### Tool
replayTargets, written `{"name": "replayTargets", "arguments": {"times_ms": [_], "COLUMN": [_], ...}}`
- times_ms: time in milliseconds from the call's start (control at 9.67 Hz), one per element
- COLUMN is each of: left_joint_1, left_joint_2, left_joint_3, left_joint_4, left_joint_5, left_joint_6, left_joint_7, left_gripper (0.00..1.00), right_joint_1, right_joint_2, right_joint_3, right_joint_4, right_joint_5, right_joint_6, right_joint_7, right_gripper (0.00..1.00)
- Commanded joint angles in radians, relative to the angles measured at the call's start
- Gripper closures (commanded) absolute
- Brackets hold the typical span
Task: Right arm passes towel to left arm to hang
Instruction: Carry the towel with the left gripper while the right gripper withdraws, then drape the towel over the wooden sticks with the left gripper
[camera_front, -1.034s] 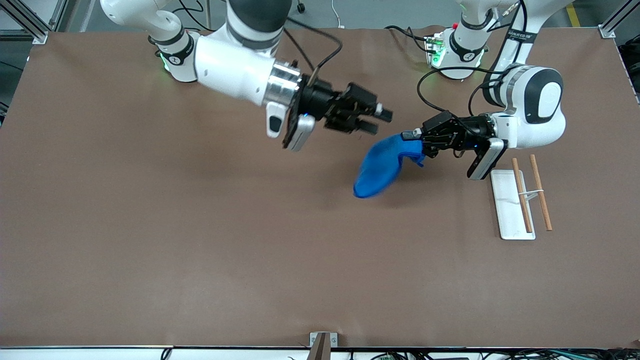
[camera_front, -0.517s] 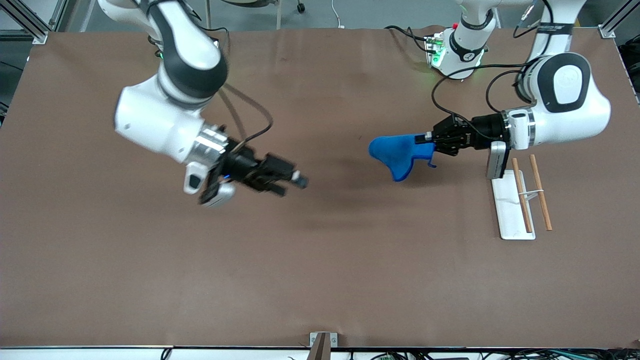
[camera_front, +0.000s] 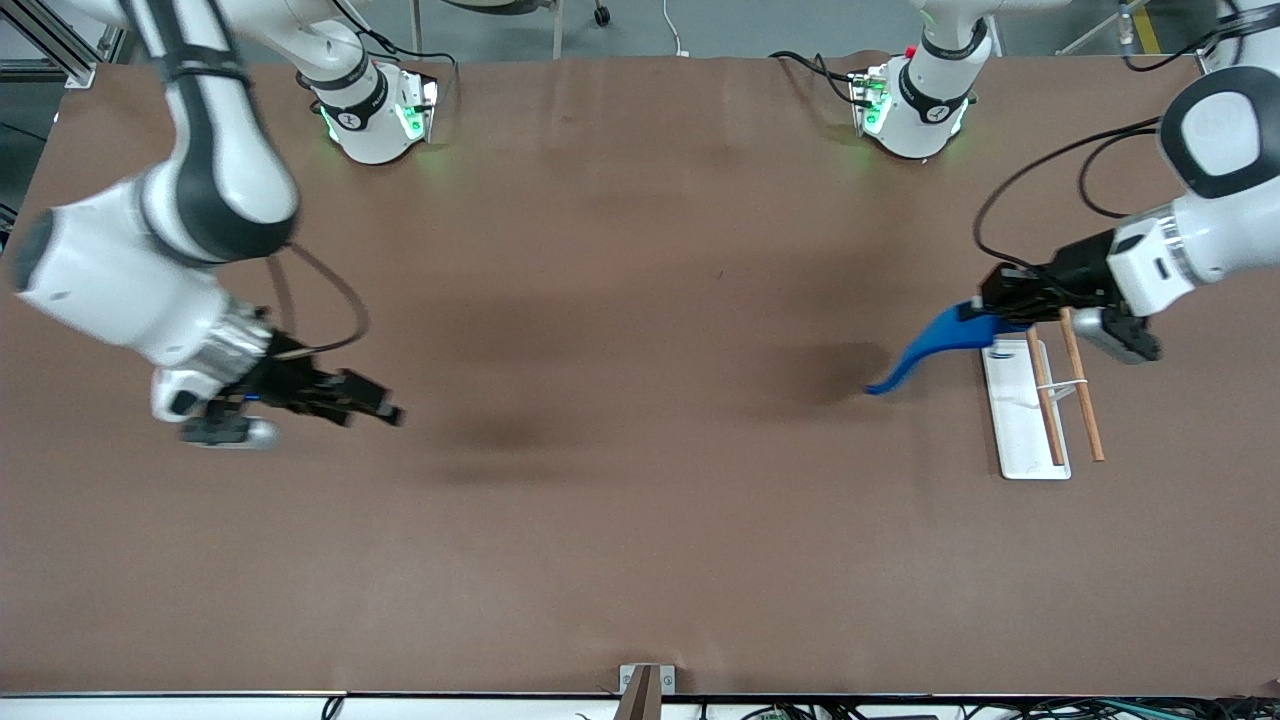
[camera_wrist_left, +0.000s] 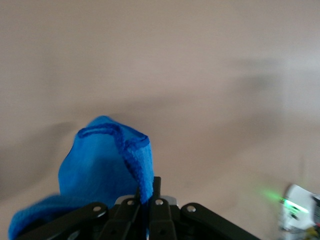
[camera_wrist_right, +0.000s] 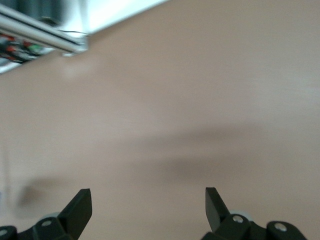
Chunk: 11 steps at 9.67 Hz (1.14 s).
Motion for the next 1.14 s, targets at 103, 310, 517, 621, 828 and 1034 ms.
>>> {"name": "replayTargets", "arguments": {"times_ms": [103, 310, 517, 621, 828, 1034], "left_joint_1": [-0.009, -0.004, 0.000, 0.002, 0.005, 0.028], "left_joint_2": [0.032, 0.072, 0.156, 0.208, 0.281, 0.331], "left_joint_3": [0.148, 0.248, 0.329, 0.360, 0.377, 0.377], "left_joint_4": [0.011, 0.013, 0.048, 0.072, 0.102, 0.120], "left_joint_5": [0.138, 0.137, 0.137, 0.132, 0.137, 0.135], "left_joint_6": [0.061, 0.148, 0.264, 0.286, 0.350, 0.369], "left_joint_7": [-0.111, -0.142, -0.131, -0.121, -0.117, -0.111], "left_gripper": [1.00, 1.00, 0.98, 0.98, 0.98, 0.89], "right_joint_1": [-0.182, -0.214, -0.219, -0.217, -0.217, -0.210], "right_joint_2": [-0.154, -0.205, -0.204, -0.221, -0.264, -0.256], "right_joint_3": [0.001, 0.001, 0.003, 0.004, 0.003, 0.004], "right_joint_4": [-0.038, 0.053, 0.205, 0.233, 0.268, 0.324], "right_joint_5": [-0.251, -0.387, -0.478, -0.477, -0.472, -0.475], "right_joint_6": [-0.208, -0.349, -0.538, -0.552, -0.609, -0.668], "right_joint_7": [0.014, 0.020, 0.054, 0.057, 0.048, 0.054], "right_gripper": [0.00, 0.00, 0.00, 0.00, 0.00, 0.00]}}
